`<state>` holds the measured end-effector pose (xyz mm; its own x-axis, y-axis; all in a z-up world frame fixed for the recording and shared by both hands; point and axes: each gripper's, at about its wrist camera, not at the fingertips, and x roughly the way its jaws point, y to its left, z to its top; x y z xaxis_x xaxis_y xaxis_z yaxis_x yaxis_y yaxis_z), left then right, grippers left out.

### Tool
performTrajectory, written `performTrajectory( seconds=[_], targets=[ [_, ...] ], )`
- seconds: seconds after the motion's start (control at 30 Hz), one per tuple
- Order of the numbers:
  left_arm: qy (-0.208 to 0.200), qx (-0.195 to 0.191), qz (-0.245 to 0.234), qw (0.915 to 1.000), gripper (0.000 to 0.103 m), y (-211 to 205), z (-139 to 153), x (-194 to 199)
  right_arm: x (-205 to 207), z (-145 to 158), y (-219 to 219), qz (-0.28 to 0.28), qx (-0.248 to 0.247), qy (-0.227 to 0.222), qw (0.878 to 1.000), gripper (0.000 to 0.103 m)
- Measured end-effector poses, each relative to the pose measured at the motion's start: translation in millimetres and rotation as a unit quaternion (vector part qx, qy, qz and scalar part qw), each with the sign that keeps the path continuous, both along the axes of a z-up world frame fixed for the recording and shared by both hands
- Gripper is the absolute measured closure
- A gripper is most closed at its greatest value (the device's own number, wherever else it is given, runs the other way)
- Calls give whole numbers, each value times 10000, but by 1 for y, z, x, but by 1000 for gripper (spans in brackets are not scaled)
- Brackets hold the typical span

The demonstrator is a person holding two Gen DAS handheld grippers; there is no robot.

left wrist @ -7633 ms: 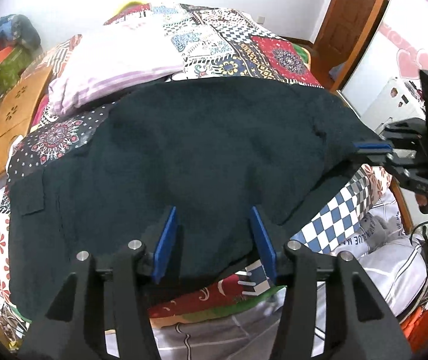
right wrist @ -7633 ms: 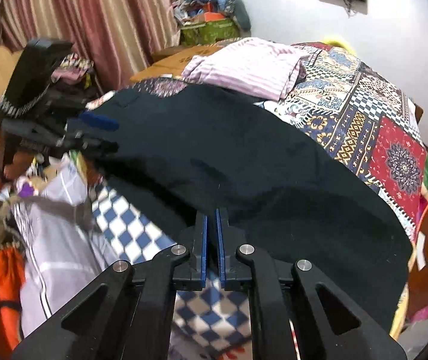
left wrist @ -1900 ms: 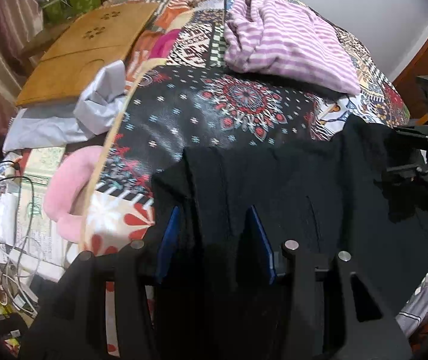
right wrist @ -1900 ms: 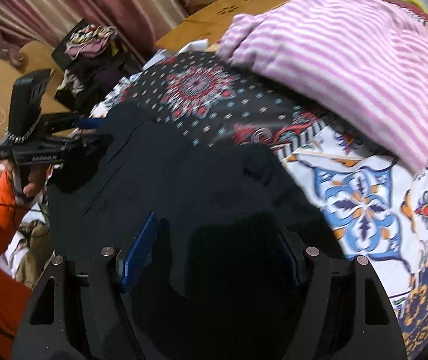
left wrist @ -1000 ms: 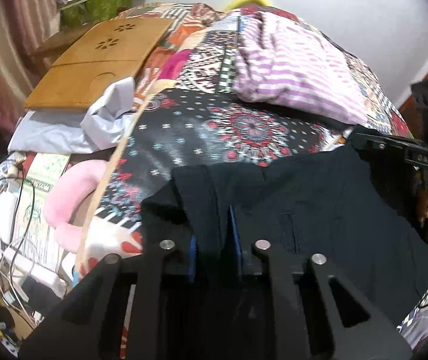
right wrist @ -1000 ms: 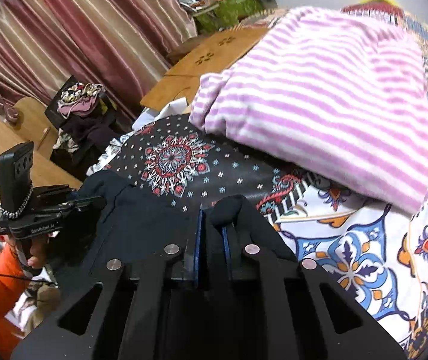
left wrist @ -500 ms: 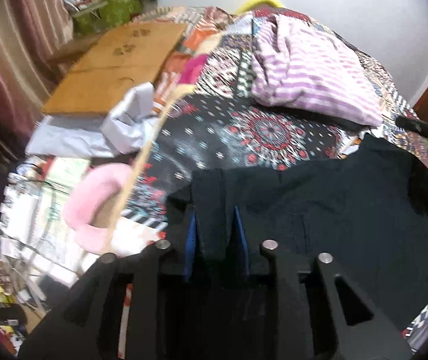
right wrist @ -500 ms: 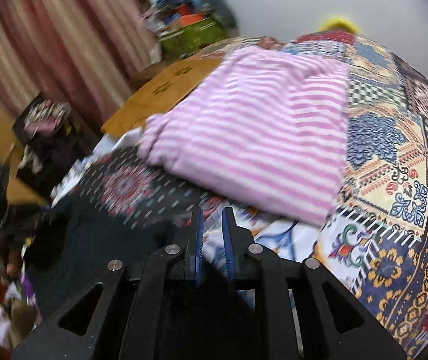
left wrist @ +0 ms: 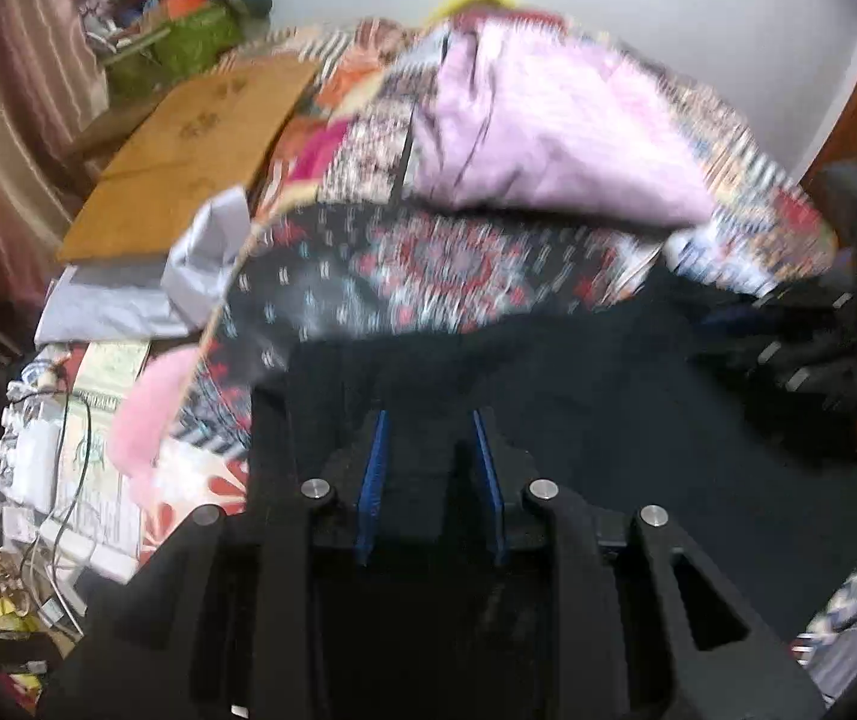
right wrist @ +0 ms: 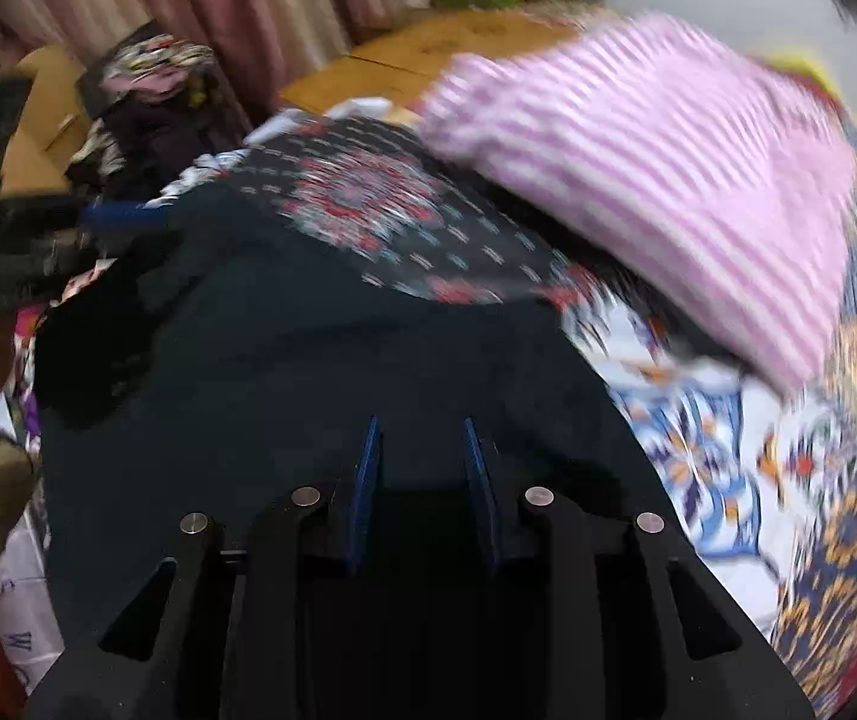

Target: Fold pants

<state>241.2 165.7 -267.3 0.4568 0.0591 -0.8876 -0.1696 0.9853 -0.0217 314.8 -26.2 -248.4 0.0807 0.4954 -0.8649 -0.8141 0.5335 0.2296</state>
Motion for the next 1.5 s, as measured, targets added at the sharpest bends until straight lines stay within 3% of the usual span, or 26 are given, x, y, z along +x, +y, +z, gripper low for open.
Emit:
performTrajectory(
  seconds=[0.17,0.37,0.47,0.57,0.63,0.77,0.97,1.2,1.5],
  targets=[
    [147,-211,154,9996,79,14,-16,-4,16,4,-54,-579,-146,-68,9982,76],
    [194,-92,168,9996,85,17,-13,-14,18,9,-119,-1199,-89,5,9927,58],
    [176,161,362,9991,83,16,-6,-19,5,26,-145,-1495,-101,-295,9883,56],
    [78,276,266,9992,80,6,9,-23,-10,56,-181,-1854,98,-661,9804,55],
    [-86,413,68,9991,72,-13,26,-24,-22,75,-206,-2177,252,-876,9717,47],
    [-625,612,-527,9948,45,-68,62,-22,-60,100,-258,-2969,368,-1348,9446,33],
    [-1263,620,-1357,9807,22,-159,98,-15,-114,99,-330,-3841,269,-1487,9108,32],
    [-1167,197,-1892,9748,21,-239,95,0,-157,78,-371,-4393,320,-1316,8881,32],
    [-1120,251,-2277,9670,21,-314,81,15,-186,41,-397,-4788,792,-751,8711,32]
  ],
)
